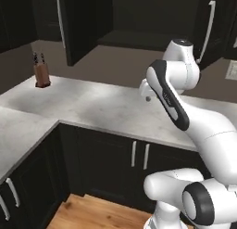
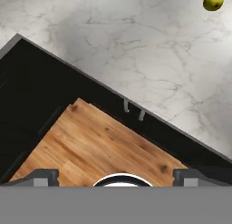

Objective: Close all open cabinet doors.

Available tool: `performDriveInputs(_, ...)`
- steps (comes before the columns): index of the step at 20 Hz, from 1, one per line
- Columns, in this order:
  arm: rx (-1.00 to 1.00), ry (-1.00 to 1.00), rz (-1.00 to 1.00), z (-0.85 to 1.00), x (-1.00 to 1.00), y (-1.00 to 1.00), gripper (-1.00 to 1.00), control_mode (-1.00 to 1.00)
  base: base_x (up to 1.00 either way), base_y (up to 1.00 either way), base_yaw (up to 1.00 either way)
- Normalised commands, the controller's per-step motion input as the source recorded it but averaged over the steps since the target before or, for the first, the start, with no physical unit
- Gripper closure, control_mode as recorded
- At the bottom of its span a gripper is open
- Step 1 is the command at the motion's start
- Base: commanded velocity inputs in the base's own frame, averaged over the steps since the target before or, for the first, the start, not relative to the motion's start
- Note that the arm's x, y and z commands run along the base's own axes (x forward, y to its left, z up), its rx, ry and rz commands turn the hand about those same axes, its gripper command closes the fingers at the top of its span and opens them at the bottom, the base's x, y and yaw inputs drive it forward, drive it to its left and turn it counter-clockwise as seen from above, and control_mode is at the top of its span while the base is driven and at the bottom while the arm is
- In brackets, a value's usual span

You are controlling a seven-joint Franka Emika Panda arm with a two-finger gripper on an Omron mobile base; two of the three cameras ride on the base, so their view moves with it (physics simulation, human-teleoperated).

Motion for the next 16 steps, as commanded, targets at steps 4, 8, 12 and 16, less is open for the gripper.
performDriveInputs(4,0.00,0.00,0.00,0.00,0.00,0.00,-1.00,1.00,0.23,0.52,-0.32)
performDriveInputs(8,0.00,0.00,0.00,0.00,0.00,0.00,-1.00,1.00,0.25,0.47,-0.41)
performDriveInputs(12,0.00,0.00,0.00,0.00,0.00,0.00,-1.00,1.00,0.29,0.41,-0.50)
performDriveInputs(16,0.00,0.00,0.00,0.00,0.00,0.00,-1.00,1.00,0.25,0.44,-0.41)
